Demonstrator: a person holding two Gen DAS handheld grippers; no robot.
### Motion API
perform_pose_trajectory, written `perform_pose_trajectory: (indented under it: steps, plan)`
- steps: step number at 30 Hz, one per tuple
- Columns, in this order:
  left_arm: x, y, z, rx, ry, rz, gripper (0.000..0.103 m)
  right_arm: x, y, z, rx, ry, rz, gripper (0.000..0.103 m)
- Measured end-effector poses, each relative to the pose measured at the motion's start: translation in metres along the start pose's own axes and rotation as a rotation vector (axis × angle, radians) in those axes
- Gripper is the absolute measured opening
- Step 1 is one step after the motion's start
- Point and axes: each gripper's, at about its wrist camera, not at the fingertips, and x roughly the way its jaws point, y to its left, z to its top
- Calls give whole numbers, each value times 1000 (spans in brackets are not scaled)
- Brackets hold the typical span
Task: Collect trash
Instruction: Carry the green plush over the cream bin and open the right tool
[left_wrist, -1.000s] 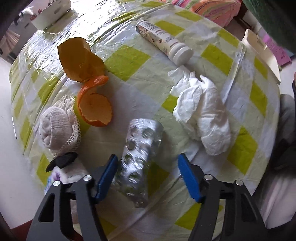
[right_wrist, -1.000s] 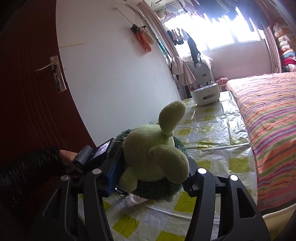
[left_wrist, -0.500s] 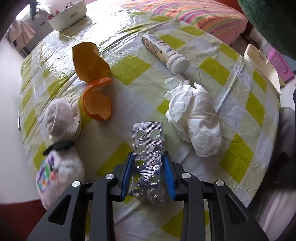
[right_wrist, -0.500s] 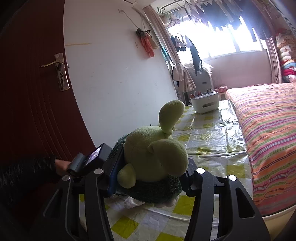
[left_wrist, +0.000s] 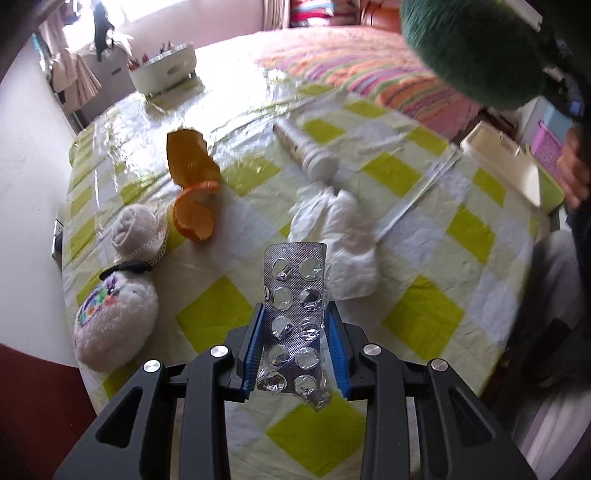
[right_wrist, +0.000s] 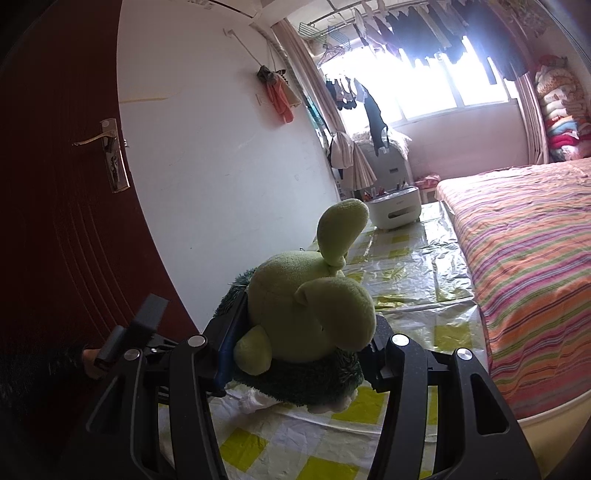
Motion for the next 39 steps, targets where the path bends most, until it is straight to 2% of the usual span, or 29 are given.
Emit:
perform_pose_trajectory:
  steps: [6,12,16,19,22,29,33,39]
  plan:
    - [-33,-34,5,-26,-135,36,31,-21,-7,-8,5,-34,-59,51]
    - [-60,-86,13,-33,-277,-7,32,-40,-31,-27,66,-41,-130,51]
    - [-70,-117,20,-65,-367,-70,32,-55,-49,-37,111,-48,-188,51]
    - [-75,-141,28,-46,-423,-70,32,-68,-59,-43,126,-60,-237,51]
    - [-74,-157,35,-55,-445,-140,32,-82,-64,-47,112,-74,-306,51]
    - [-56,-187,51,-42,-437,-218,32,-105,-85,-58,151,-80,-409,52]
    - [-53,-202,60,-1,-442,-236,32,-119,-102,-64,161,-80,-569,52]
    - [-44,-222,70,44,-429,-273,32,-126,-125,-73,222,-52,-697,52]
